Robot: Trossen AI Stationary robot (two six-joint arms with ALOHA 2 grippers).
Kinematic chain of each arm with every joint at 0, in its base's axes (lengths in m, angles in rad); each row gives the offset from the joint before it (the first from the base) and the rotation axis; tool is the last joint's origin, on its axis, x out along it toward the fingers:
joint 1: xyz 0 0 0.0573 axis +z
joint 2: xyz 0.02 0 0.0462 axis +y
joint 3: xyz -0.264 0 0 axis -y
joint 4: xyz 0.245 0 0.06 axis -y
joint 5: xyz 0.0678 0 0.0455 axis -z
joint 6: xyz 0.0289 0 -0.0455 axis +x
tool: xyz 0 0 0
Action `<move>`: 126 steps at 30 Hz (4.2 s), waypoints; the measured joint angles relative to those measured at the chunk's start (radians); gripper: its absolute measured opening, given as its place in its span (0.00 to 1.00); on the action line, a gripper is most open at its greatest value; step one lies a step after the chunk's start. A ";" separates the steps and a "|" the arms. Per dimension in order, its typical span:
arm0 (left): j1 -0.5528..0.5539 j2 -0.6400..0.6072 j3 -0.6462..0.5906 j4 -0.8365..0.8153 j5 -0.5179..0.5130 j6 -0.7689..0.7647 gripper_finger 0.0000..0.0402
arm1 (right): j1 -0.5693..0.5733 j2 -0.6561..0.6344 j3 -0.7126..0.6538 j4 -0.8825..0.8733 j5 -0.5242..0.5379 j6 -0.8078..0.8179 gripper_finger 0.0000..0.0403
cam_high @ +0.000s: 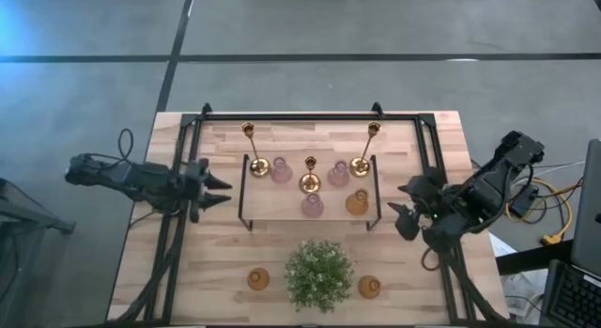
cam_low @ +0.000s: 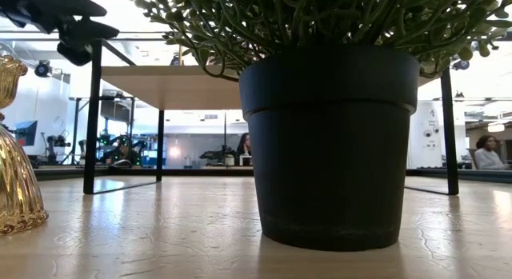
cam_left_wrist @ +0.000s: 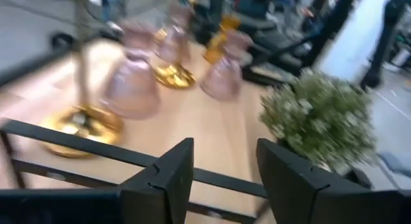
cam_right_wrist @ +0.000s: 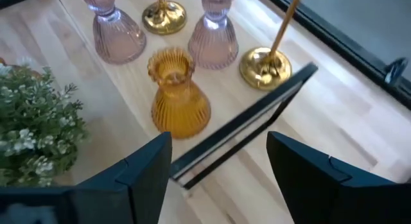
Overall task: Pick & Place candle stick holders
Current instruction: Put the left yellow vase on the shelf
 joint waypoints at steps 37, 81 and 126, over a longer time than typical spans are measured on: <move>-0.832 0.844 0.191 0.056 -0.402 -0.302 0.41 | 0.059 0.001 -0.089 -0.052 0.059 0.234 0.56; -0.689 1.175 0.190 0.531 -0.398 -0.195 0.63 | 0.059 0.002 -0.127 -0.035 0.078 0.226 0.56; -0.508 1.059 0.338 0.441 -0.322 -0.079 0.32 | 0.059 0.002 -0.133 -0.037 0.055 0.173 0.56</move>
